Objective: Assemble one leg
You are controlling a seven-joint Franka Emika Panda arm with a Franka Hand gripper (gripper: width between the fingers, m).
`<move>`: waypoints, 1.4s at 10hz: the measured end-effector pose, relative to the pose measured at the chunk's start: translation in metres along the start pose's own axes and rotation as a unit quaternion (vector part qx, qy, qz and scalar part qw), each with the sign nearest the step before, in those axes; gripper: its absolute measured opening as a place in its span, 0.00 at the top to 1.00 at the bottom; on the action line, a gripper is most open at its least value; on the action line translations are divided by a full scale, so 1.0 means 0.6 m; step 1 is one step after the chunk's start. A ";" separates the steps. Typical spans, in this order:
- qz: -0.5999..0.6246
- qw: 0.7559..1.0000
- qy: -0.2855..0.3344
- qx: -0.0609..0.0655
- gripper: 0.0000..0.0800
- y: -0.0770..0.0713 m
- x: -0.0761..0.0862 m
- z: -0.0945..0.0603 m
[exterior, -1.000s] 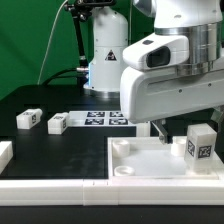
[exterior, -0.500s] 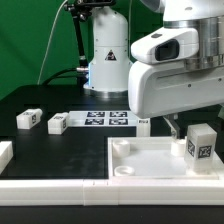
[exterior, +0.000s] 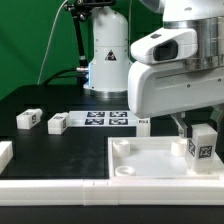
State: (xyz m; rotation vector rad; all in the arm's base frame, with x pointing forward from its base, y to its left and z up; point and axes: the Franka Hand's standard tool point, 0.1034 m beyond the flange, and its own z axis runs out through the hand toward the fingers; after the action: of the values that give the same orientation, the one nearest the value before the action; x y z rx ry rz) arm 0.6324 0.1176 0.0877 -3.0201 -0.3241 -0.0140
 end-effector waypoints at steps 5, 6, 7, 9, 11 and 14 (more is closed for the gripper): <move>0.264 0.964 0.042 0.006 0.63 -0.002 -0.005 0.001; 0.332 0.942 0.044 0.008 0.63 -0.002 -0.005 0.001; 0.392 0.919 0.045 0.011 0.63 -0.003 -0.004 0.001; 0.492 0.869 0.044 0.017 0.63 -0.008 -0.004 0.002; 0.565 0.823 0.041 0.020 0.63 -0.016 -0.005 0.005; 0.552 0.833 0.040 0.022 0.53 -0.017 -0.005 0.005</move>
Offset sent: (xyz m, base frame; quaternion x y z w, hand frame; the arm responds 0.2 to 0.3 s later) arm -0.0238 -0.0005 -0.0130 0.0037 0.0273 0.3504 0.9362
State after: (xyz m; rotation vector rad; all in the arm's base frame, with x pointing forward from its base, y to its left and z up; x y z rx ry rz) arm 0.6276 0.1270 0.0857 -2.6577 1.3851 -0.0386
